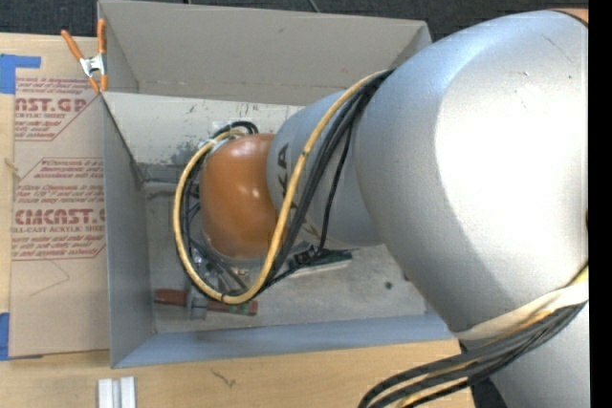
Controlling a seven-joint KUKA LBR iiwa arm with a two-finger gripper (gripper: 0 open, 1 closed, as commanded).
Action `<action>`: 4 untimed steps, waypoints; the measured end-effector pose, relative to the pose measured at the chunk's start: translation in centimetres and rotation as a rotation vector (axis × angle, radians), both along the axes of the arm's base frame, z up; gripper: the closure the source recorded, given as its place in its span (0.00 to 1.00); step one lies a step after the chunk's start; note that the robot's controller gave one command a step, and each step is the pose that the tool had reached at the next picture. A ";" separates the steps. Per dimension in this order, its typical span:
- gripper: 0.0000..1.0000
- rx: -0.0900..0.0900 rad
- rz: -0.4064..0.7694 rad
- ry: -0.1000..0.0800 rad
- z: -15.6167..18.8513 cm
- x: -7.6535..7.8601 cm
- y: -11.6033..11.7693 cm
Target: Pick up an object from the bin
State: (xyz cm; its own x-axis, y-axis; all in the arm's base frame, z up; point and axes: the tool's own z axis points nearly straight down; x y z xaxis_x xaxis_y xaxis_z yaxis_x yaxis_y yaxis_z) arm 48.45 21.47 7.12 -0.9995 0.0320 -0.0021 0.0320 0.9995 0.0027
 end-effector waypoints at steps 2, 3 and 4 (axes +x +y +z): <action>1.00 -0.004 0.012 0.008 5.4 0.6 -0.2; 0.00 -0.001 -0.069 0.003 3.5 0.1 -0.7; 0.00 -0.003 -0.085 0.005 2.2 -0.2 -0.8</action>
Offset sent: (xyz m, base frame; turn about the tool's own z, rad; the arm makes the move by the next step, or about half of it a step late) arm 0.0323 -0.0068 0.2278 -0.0420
